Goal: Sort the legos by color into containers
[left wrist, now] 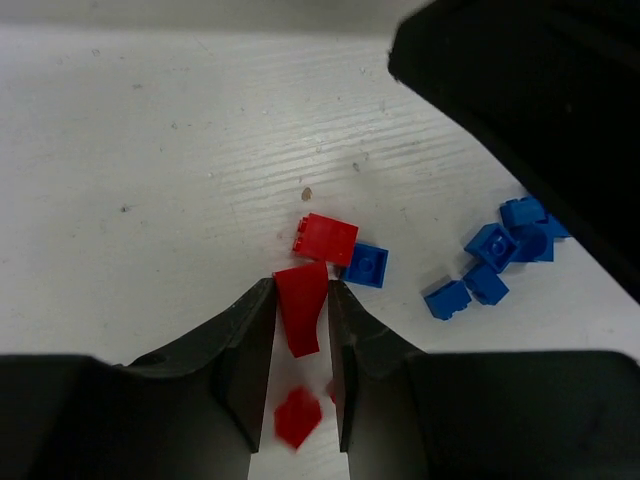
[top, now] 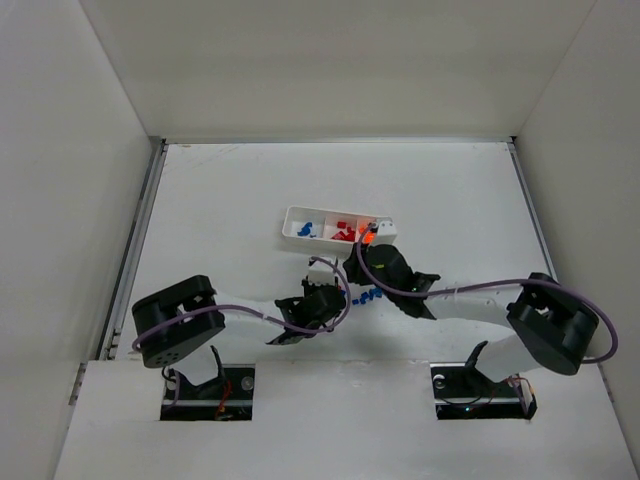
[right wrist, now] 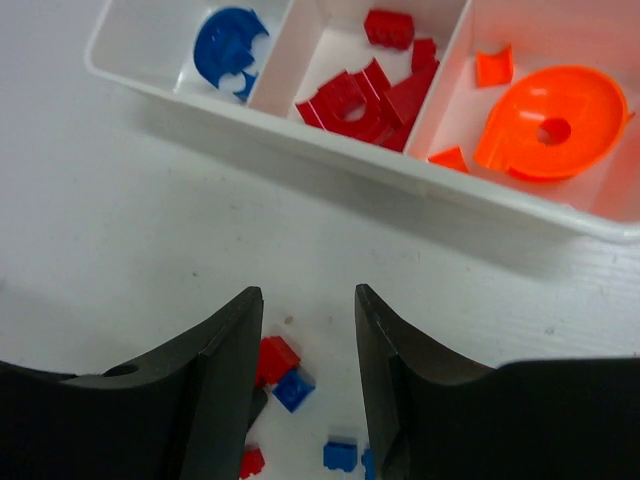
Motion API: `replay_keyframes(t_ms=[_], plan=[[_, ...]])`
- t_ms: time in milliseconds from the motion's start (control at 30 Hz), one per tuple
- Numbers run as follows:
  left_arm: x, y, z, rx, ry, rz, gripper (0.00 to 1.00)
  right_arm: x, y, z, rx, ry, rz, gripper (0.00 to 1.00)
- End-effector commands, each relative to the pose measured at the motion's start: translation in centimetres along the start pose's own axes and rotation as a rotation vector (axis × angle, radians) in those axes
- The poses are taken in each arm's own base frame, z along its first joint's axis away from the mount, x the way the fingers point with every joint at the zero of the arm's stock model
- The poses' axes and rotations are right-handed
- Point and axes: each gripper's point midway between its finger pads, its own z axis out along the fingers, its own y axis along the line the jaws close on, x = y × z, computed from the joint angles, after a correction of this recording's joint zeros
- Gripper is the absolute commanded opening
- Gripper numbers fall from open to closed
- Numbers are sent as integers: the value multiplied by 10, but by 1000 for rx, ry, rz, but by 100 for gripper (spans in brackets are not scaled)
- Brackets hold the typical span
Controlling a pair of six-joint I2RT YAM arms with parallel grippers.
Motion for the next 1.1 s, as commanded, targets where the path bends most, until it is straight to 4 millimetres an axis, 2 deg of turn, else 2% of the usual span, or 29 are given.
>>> replay_keyframes(t_ms=[0,133,233,400,533,667,767,867,967,1067], plan=[[-12,-5,5,-9,-37,-22,22,-17,11,-10,-39,-87,81,48],[-15,-1,-1,-7,-55,-35,17,-4,11,-19,-47,-73,81,48],[-25,1,-7,-2,-73,-43,15,3,5,-26,-38,-72,94,48],[-57,6,-21,21,-138,-95,14,13,3,-39,-52,-63,93,47],[-92,7,-26,35,-195,-128,14,18,-4,-43,-34,-69,103,47],[-132,-1,-10,67,-218,-157,14,23,-7,-43,-30,-59,112,46],[-161,-3,13,66,-246,-176,15,27,-4,-44,-39,-46,97,46],[-183,-4,45,50,-257,-167,15,39,6,-45,-55,-15,84,46],[-189,-3,71,30,-242,-165,17,55,21,-48,-84,21,44,46],[-190,3,89,2,-225,-169,20,66,37,-48,-107,45,17,46]])
